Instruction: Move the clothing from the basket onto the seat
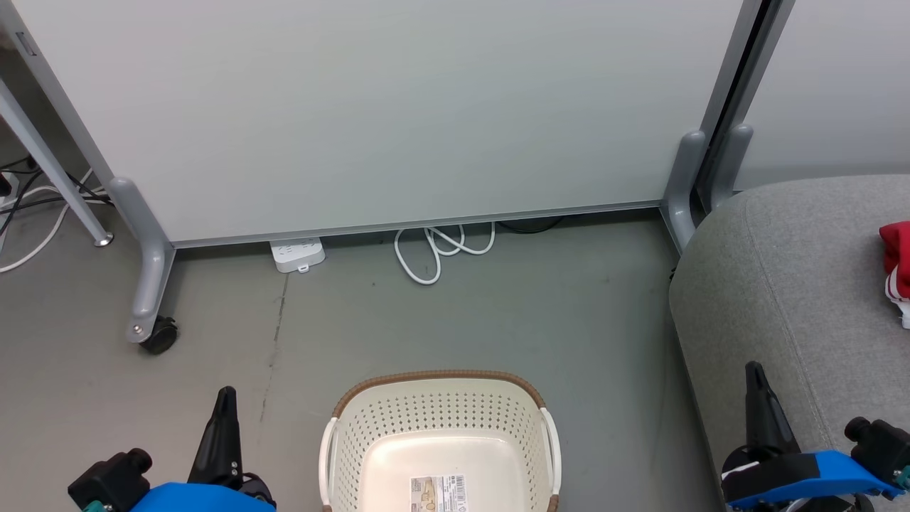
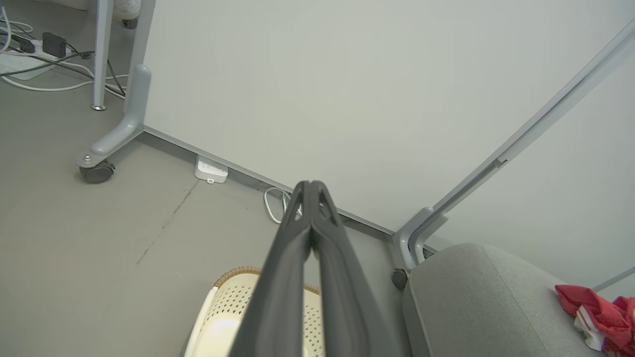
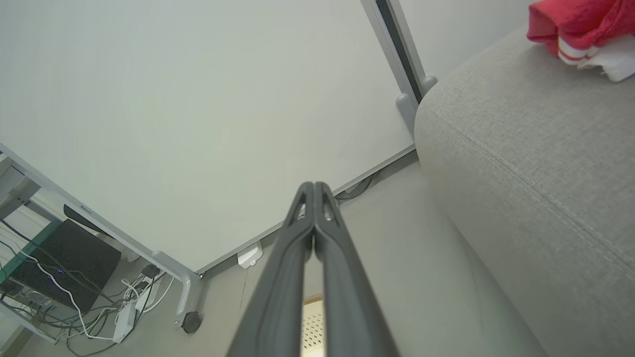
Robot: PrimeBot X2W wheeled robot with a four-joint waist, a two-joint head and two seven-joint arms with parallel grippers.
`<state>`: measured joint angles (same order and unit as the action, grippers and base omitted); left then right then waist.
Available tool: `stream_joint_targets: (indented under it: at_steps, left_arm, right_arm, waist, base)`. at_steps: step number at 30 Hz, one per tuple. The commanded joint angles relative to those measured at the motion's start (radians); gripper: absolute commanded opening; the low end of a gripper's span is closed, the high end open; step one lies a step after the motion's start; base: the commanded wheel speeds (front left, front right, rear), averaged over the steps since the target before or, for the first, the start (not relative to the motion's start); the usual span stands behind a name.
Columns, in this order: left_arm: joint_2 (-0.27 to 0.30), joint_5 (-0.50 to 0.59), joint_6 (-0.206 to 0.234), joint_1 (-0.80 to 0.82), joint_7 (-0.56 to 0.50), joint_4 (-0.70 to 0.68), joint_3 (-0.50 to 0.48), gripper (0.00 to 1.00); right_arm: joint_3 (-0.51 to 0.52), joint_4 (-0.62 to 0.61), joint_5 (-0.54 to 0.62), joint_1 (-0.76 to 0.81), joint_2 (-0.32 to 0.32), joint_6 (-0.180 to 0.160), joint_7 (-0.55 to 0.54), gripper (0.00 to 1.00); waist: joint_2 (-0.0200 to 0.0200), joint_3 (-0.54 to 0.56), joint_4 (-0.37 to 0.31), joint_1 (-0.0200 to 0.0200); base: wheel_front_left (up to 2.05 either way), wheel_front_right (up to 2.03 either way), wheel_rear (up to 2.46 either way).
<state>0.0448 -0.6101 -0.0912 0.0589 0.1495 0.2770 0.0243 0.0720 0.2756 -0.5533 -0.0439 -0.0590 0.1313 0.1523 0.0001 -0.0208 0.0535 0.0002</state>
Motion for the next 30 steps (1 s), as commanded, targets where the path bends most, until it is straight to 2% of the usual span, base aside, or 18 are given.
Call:
stream_joint_targets:
  at_steps: [1, 30]
  left_arm:
    - [0.003, -0.029, -0.007, 0.025, -0.006, -0.017, -0.011, 0.0]
    - [0.005, -0.408, -0.02, 0.039, -0.107, -0.025, -0.062, 0.0]
  right_arm:
    - [0.004, -0.018, -0.035, -0.023, 0.0, 0.0, -0.006, 0.0]
    - [0.019, -0.025, -0.434, -0.044, 0.004, 0.0, -0.109, 0.0]
  waist:
    - [-0.0001, 0.0, 0.0, 0.0]
    - [-0.0001, 0.005, -0.016, -0.0001]
  base:
    - [0.0, 0.0, 0.0]
    - [0.0, 0.0, 0.0]
